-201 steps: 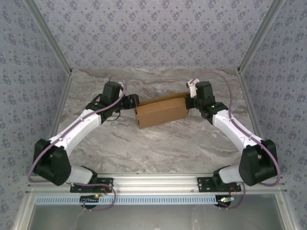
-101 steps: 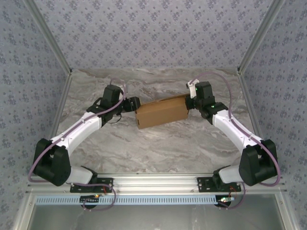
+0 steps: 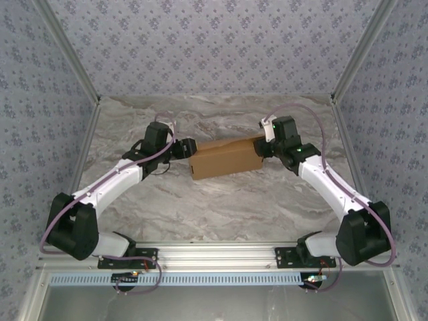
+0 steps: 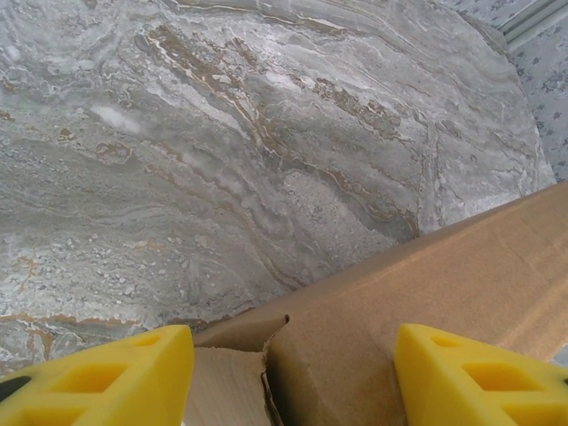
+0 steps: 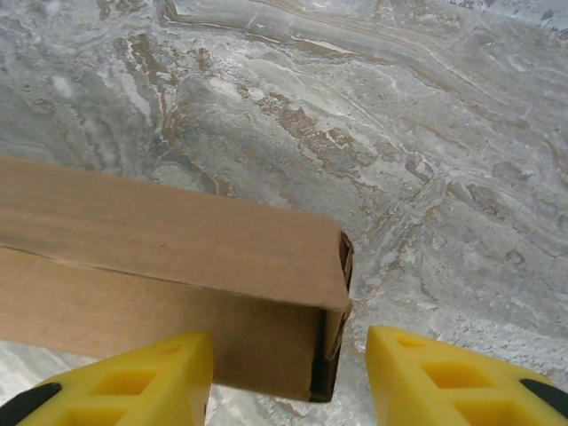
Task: Fold the paper box
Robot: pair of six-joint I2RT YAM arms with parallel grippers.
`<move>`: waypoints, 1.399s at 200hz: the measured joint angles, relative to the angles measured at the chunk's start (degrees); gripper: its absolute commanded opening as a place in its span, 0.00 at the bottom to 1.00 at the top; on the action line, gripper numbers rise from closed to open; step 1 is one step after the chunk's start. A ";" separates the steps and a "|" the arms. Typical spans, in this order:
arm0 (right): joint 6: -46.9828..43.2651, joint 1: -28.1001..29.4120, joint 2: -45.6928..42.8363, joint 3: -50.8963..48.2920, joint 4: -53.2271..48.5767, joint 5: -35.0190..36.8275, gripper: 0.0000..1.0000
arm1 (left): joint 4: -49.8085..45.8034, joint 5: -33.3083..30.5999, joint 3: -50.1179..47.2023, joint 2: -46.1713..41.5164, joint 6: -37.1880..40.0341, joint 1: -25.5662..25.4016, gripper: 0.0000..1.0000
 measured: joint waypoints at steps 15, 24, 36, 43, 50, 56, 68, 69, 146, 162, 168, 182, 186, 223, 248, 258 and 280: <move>0.07 0.00 -1.31 0.00 -1.07 -0.55 0.57 | 0.17 -0.15 -0.13 0.00 -0.04 -0.28 0.61; 0.15 0.00 -2.25 0.00 -1.57 -0.96 0.59 | 0.42 -0.17 -0.22 0.00 -0.04 -0.44 0.61; 0.31 -0.02 -3.37 0.15 -1.97 -1.53 0.59 | 0.61 -0.28 -0.33 0.00 -0.04 -0.55 0.61; 0.57 -0.15 -3.74 0.48 -2.16 -1.90 0.60 | 0.68 -0.46 -0.35 0.00 -0.04 -0.66 0.61; 0.92 -0.37 -3.82 1.14 -2.47 -2.45 0.60 | 0.76 -0.55 -0.35 0.00 -0.04 -0.68 0.61; 1.14 -0.66 -3.78 1.81 -2.58 -3.06 0.60 | 0.85 -0.68 -0.35 0.00 -0.04 -0.76 0.61; 1.84 -1.75 -3.23 3.58 -2.95 -4.42 0.60 | 0.87 -0.85 -0.37 0.00 -0.02 -0.81 0.61; 1.92 -1.84 -3.17 3.72 -2.97 -4.55 0.60 | 0.87 -0.87 -0.37 0.00 -0.04 -0.81 0.61; 9.31 -11.02 10.80 15.23 -5.79 -16.24 0.55 | 1.07 -1.68 -0.46 -0.09 -0.02 -1.18 0.61; 10.43 -12.37 12.66 15.04 -6.54 -18.69 0.54 | 1.14 -1.70 -0.68 -0.20 -0.04 -1.18 0.62; 10.75 -12.76 13.00 14.73 -6.58 -19.63 0.54 | 1.16 -1.70 -0.74 -0.28 -0.02 -1.20 0.62; 11.61 -13.49 13.14 13.40 -6.56 -21.55 0.53 | 1.29 -1.75 -0.98 -0.48 -0.02 -1.29 0.63; 11.85 -13.62 13.11 12.85 -6.47 -22.18 0.53 | 1.29 -1.77 -1.07 -0.52 -0.04 -1.31 0.63; 13.97 -15.06 11.28 6.64 -1.62 -26.38 0.50 | 1.53 -1.84 -2.23 -0.87 -0.20 -1.53 0.64; 15.19 -16.13 9.03 2.32 2.23 -28.65 0.48 | 2.40 -1.84 -3.26 -1.53 -0.48 -1.51 0.63; 15.72 -16.46 8.35 0.61 3.98 -29.49 0.47 | 2.93 -1.64 -3.80 -1.66 -0.66 -1.53 0.63; 17.25 -17.03 7.13 -3.19 9.05 -31.50 0.44 | 5.75 -1.18 -5.77 -1.97 -1.57 -1.51 0.61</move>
